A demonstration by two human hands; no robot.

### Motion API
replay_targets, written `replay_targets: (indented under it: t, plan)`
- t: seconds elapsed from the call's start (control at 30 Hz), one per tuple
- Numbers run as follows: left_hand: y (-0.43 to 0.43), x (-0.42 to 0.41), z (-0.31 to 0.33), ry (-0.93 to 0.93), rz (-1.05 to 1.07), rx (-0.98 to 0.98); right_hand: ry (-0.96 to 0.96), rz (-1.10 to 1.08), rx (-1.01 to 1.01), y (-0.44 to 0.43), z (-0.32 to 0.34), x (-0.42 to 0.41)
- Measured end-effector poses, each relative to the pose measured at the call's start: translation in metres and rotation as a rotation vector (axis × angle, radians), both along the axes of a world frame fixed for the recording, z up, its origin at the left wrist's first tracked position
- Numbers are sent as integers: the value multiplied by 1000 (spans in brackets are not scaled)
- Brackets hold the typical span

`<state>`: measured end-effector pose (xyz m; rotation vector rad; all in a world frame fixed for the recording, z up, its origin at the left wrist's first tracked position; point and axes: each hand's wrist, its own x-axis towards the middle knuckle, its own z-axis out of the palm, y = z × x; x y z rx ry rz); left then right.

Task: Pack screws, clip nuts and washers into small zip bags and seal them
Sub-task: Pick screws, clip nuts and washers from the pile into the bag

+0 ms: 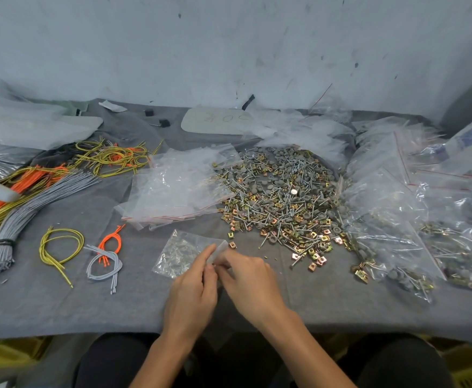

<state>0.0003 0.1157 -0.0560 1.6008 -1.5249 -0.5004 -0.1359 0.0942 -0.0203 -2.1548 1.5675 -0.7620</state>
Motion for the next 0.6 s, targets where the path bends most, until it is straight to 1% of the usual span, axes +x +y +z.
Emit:
replay_targets:
  t: [0.1, 0.17, 0.3, 0.4, 0.5, 0.6]
  plan:
    - [0, -1, 1, 0, 1, -11, -43, -38, -74, 0, 5, -15]
    - [0, -2, 3, 3, 0, -5, -50, -87, -82, -7, 6, -32]
    - [0, -2, 4, 17, 8, 8, 79, -200, -10, -32, 7, -66]
    - [1, -3, 4, 34, 13, 9, 186, -256, 4, -51, 6, -80]
    - [1, -3, 5, 41, 13, 13, 278, -248, 41, -63, 5, -85]
    - [1, -2, 3, 29, 18, 11, 308, -233, 61, -68, 3, -84]
